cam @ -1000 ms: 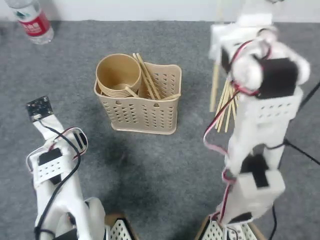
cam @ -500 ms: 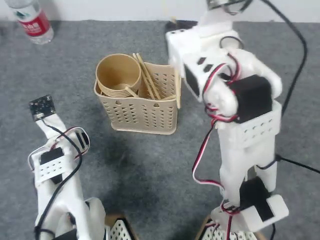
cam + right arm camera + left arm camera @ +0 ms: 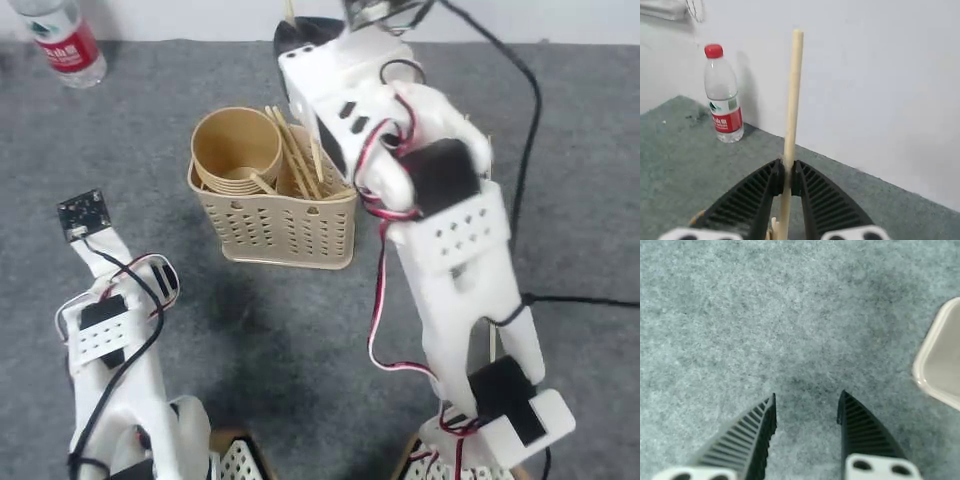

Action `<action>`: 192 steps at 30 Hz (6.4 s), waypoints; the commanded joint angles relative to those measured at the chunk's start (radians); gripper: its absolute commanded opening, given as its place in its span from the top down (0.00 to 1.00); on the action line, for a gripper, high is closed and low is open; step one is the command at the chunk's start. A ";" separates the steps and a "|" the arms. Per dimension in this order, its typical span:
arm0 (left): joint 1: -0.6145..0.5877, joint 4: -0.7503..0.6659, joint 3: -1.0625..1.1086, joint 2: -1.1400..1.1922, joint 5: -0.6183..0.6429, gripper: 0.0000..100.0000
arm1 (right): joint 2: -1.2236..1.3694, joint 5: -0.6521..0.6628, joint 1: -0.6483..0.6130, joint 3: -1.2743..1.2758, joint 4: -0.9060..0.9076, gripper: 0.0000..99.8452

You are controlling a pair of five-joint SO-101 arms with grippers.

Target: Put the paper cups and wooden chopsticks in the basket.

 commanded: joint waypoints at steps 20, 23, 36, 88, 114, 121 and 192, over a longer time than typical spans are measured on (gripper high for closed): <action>0.009 -0.021 -0.005 -0.006 0.008 0.81 | -0.403 0.212 0.027 0.792 -0.492 0.83; 0.009 -0.021 -0.005 -0.006 0.008 0.81 | -0.449 0.209 0.022 0.790 -0.374 0.79; 0.009 -0.021 -0.005 -0.003 0.008 0.81 | -0.426 0.209 0.438 0.471 0.054 0.88; 0.009 -0.021 -0.005 -0.003 0.008 0.81 | 0.426 0.414 0.653 0.470 0.090 0.99; 0.009 -0.021 -0.005 -0.003 0.008 0.81 | 0.547 0.520 0.638 0.468 0.081 1.00; 0.009 -0.021 -0.005 -0.003 0.008 0.81 | 0.545 0.520 0.644 0.468 0.082 0.99; 0.009 -0.021 -0.005 -0.003 0.008 0.81 | -0.240 0.141 -0.019 0.213 -0.340 0.99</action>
